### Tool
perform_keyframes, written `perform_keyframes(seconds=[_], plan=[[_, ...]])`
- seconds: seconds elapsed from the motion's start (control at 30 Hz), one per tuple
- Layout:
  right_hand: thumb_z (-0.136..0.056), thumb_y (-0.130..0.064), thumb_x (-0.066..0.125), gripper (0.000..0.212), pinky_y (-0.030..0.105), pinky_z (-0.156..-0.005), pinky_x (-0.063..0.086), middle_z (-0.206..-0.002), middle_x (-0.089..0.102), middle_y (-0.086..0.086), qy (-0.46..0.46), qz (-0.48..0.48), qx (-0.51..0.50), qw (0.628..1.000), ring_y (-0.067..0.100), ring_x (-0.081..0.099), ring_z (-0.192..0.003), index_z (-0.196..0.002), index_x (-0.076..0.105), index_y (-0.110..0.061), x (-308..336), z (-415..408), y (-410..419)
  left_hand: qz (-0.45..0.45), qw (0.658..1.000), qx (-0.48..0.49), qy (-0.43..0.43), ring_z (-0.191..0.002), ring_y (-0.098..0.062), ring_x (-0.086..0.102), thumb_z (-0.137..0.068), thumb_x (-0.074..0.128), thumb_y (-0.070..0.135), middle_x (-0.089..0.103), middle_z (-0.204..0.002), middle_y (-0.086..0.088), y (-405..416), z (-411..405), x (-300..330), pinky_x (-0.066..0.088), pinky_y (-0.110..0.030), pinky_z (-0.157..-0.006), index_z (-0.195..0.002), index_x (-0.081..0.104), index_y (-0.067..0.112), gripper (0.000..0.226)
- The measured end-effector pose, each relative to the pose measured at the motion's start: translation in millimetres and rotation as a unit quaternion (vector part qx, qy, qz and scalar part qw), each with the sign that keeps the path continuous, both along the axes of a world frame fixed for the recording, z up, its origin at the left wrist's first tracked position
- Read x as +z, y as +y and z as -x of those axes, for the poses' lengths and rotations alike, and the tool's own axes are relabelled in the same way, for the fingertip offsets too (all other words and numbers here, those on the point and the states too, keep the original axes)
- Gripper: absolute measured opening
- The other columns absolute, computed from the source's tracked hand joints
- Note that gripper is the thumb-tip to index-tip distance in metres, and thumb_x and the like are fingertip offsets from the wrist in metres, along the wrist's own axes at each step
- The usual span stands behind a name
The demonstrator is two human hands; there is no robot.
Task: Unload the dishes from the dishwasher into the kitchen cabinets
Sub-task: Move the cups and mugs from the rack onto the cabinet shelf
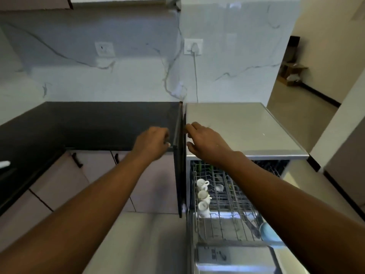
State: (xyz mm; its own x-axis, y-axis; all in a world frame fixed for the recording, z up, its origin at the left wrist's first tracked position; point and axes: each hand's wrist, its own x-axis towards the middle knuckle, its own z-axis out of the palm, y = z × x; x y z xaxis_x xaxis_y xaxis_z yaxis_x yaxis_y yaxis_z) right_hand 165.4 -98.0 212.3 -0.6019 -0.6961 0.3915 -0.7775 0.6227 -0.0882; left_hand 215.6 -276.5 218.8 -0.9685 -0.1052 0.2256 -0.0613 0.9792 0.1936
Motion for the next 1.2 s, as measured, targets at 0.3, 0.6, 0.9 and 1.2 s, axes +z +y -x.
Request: perform_keyframes(seconds=[0.3, 0.6, 0.9, 1.2], plan=[[-0.09, -0.022, 0.054, 0.036, 0.033, -0.07, 0.044, -0.112, 0.055, 0.006, -0.123, -0.003, -0.072, 0.99, 0.024, 0.056, -0.093, -0.124, 0.046, -0.013, -114.6, -28.8, 95.8, -0.09, 0.994, -0.033, -0.057, -0.097, -0.021, 0.06, -0.088, 0.063, 0.025, 0.063, -0.11, -0.004, 67.6, -27.2, -123.1, 0.048, -0.029, -0.078, -0.106, 0.061, 0.015, 0.021], [-0.085, -0.02, 0.063, 0.058, 0.041, -0.086, 0.051, -0.13, 0.052, 0.01, -0.209, -0.049, -0.091, 0.972, 0.028, 0.056, -0.11, -0.137, 0.039, -0.013, -232.4, 36.8, 109.0, -0.115, 0.99, 0.007, -0.081, -0.097, -0.026, 0.06, -0.082, 0.067, 0.023, 0.066, -0.106, -0.004, 106.0, 22.7, -233.0, 0.048, -0.033, -0.077, -0.105, 0.063, 0.015, 0.025], [-0.079, -0.013, 0.068, 0.066, 0.042, -0.092, 0.044, -0.135, 0.049, 0.014, -0.238, -0.086, -0.056, 0.966, 0.034, 0.049, -0.119, -0.138, 0.039, -0.011, -364.2, 138.9, 82.5, -0.117, 0.988, 0.051, -0.085, -0.089, -0.029, 0.062, -0.068, 0.081, 0.02, 0.07, -0.096, -0.006, 129.7, 91.6, -346.0, 0.046, -0.035, -0.075, -0.1, 0.066, 0.015, 0.036], [-0.088, -0.004, 0.052, 0.072, 0.052, -0.107, 0.034, -0.156, 0.02, 0.009, -0.236, -0.202, 0.003, 0.95, 0.038, 0.033, -0.134, -0.15, 0.022, -0.023, -454.5, 174.0, 43.2, -0.056, 0.992, 0.055, -0.094, -0.104, -0.023, 0.06, -0.057, 0.089, 0.028, 0.068, -0.107, 0.001, 114.9, 98.6, -403.3, 0.045, -0.034, -0.089, -0.105, 0.064, 0.021, 0.055]])
